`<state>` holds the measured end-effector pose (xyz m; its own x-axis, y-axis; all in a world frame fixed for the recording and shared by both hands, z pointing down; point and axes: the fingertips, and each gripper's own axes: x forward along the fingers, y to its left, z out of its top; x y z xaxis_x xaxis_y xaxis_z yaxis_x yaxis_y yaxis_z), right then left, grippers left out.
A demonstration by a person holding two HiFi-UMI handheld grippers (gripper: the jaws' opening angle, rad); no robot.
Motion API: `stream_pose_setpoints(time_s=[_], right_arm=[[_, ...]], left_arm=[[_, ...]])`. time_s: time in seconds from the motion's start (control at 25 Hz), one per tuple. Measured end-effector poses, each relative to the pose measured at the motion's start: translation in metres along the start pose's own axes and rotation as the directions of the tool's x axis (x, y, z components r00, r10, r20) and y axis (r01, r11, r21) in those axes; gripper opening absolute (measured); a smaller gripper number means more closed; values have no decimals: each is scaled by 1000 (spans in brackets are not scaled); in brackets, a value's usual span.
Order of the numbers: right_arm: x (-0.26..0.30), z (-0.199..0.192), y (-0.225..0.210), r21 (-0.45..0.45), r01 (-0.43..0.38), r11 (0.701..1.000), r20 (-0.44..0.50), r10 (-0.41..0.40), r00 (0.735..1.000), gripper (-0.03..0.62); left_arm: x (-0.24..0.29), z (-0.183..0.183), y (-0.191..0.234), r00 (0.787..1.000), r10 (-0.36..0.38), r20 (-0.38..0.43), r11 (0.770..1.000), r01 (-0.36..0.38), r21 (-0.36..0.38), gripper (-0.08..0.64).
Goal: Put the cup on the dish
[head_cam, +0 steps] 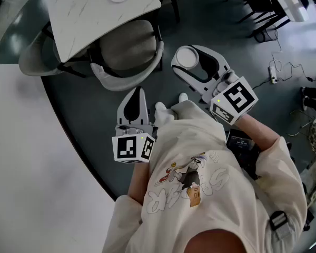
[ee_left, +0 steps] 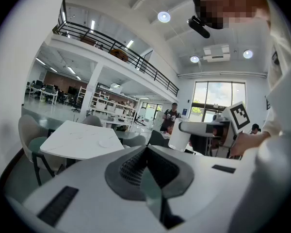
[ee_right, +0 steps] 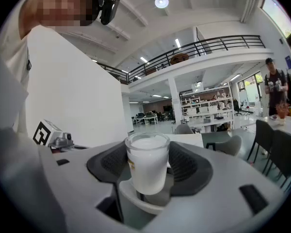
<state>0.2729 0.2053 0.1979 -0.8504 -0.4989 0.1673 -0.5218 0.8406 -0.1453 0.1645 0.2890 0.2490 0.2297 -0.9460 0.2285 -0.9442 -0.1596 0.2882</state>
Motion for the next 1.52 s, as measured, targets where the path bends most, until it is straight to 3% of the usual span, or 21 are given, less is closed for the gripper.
stream_pose_setpoints(time_s=[0.12, 0.44, 0.64, 0.88, 1.2, 1.52], right_arm=[[-23, -5, 1, 9, -6, 1000, -5, 6, 1000, 265], [-69, 6, 3, 36, -3, 999, 102, 0, 995, 265], [-61, -7, -2, 17, -9, 1000, 67, 8, 998, 265], [-78, -13, -4, 38, -54, 998, 24, 53, 998, 265], [-56, -24, 14, 24, -177, 984, -24, 178, 984, 265], [18, -14, 62, -3, -211, 977, -29, 211, 977, 265]], left_arm=[[0, -1, -27, 1000, -20, -8, 1000, 20, 10, 3], [7, -1, -68, 999, -41, -2, 997, 41, 58, 3], [9, -10, -60, 1000, -11, 10, 999, 11, 52, 3], [-4, -13, -80, 999, 50, -12, 998, -49, 46, 2], [-25, -14, -56, 984, 179, 1, 984, -179, 21, 2], [-47, 6, 39, 976, 217, 11, 976, -217, 13, 2]])
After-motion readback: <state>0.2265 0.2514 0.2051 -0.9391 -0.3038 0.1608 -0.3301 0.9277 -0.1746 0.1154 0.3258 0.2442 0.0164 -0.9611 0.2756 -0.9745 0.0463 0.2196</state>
